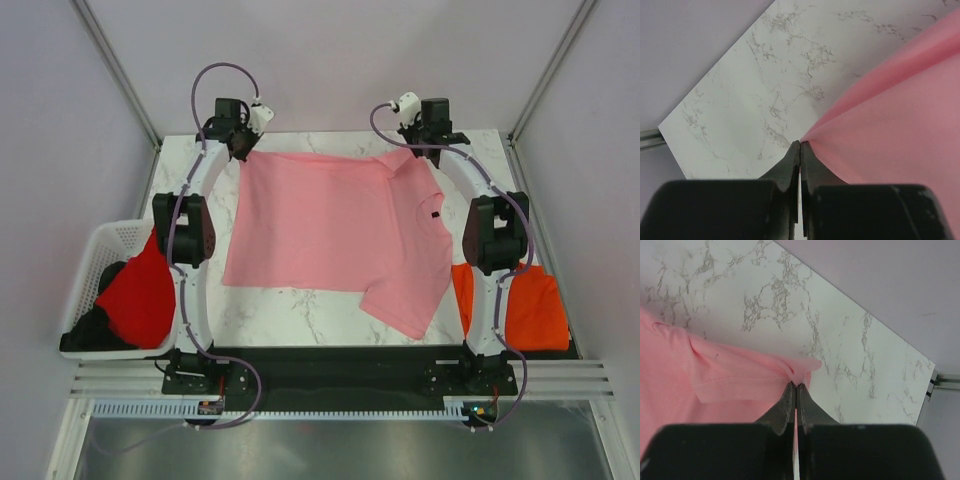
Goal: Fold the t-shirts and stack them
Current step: Fold the tshirt
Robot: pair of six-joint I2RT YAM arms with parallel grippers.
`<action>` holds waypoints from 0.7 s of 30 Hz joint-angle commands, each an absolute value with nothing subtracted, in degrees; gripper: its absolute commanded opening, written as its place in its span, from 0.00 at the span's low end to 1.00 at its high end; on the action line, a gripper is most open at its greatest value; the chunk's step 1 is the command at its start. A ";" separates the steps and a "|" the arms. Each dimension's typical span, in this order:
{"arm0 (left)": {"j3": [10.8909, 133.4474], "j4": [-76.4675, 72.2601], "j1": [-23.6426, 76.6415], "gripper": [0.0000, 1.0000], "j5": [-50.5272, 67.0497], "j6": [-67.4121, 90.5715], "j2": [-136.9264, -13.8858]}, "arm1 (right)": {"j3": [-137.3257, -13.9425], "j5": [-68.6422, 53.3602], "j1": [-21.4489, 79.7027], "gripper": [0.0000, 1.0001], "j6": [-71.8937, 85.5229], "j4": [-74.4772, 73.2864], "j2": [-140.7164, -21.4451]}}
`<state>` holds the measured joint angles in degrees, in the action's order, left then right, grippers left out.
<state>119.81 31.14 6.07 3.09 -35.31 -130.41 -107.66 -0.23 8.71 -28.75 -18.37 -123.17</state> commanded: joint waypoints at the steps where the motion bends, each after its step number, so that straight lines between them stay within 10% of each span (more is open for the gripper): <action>1: 124.19 29.88 5.80 0.02 2.11 -39.29 -133.06 | -113.28 1.76 8.52 0.00 -27.07 -17.40 -126.99; 21: 105.65 23.91 4.48 0.02 2.37 -38.23 -119.27 | -101.43 0.62 8.88 0.00 -25.93 -21.88 -112.78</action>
<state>106.32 28.16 5.48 3.01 -36.73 -124.68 -103.39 1.17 8.78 -27.22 -21.06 -119.46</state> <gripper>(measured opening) 0.029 0.011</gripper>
